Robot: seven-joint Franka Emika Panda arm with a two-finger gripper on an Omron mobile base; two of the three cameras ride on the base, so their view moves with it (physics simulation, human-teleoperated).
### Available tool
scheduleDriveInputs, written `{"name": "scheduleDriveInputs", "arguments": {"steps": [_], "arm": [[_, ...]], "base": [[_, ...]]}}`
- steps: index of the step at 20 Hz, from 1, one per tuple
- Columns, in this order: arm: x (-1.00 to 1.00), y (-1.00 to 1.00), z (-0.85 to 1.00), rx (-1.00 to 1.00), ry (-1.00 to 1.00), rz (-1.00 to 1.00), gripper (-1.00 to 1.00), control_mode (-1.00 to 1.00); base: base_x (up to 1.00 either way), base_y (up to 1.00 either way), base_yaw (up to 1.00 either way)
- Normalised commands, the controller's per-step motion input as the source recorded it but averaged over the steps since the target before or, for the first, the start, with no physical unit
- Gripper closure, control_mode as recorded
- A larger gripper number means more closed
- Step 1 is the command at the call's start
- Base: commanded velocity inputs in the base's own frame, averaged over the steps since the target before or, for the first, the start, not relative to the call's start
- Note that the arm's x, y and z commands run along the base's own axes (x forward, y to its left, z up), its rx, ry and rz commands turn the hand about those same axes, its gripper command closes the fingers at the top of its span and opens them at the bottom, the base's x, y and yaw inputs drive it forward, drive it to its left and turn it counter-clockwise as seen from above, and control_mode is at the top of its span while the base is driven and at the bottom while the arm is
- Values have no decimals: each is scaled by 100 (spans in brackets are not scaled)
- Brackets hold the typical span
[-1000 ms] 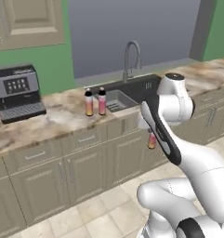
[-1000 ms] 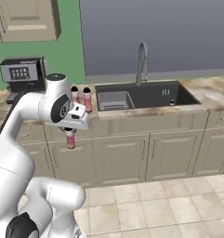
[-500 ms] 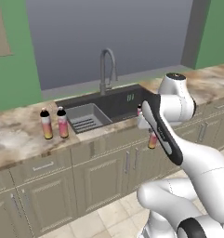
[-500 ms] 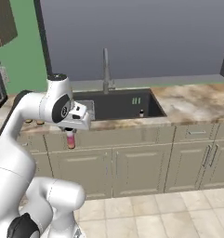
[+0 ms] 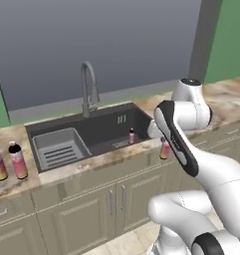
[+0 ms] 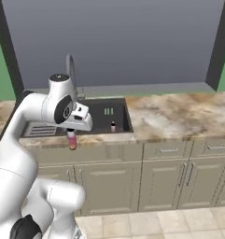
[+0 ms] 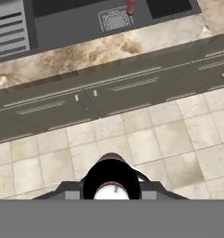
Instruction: Place the large bottle from the dining counter next to the other large bottle outside the sink, and place the small bottle from the dining counter next to the other small bottle inside the sink.
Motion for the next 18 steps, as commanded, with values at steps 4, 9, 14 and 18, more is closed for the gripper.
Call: {"name": "scheduleDriveInputs", "arguments": {"steps": [4,9,14,18], "arm": [[0,0,0,0,0,0,100,100],[0,0,0,0,0,0,100,100],[0,0,0,0,0,0,100,100],[0,0,0,0,0,0,100,100]], "base": [[67,-7,29],[63,-16,30],[53,-55,20],[27,-67,6]]}}
